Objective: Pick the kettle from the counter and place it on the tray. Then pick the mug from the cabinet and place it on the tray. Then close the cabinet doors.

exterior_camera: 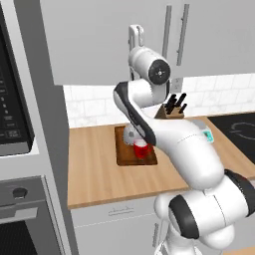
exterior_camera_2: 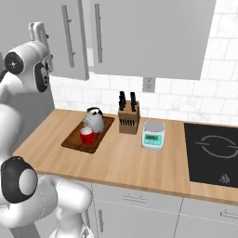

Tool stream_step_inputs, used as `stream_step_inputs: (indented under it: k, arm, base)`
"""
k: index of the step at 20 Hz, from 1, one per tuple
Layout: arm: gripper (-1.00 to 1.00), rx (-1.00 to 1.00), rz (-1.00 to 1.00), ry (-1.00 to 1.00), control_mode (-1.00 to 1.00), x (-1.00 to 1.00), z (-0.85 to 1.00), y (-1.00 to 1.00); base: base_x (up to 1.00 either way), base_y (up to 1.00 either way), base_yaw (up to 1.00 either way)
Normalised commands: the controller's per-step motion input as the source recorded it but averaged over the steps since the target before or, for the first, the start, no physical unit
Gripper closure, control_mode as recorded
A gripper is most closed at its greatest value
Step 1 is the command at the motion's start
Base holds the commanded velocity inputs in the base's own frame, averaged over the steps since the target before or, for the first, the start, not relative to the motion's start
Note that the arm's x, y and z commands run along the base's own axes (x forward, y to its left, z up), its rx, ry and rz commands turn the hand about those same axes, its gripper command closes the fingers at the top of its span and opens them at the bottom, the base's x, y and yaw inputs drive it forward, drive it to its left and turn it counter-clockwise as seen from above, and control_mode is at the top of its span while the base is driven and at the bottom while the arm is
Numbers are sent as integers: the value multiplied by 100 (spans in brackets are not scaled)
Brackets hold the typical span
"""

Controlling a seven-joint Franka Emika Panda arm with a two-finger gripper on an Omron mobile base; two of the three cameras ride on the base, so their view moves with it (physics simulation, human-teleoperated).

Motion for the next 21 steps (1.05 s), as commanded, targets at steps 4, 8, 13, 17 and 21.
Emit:
stream_step_inputs:
  k: [4,8,13,17,21]
  arm:
    - [-100,0,0,4,-100,92,-10,25]
    - [-100,0,0,7,-100,88,-7,24]
    - [-100,0,0,10,-100,86,-13,18]
    - [-100,1,0,7,-100,85,-21,9]
    - [-100,2,0,3,-100,87,-32,6]
  base:
    - [0,0,0]
    - [0,0,0]
    - [0,0,0]
    - [0,0,0]
    - [0,0,0]
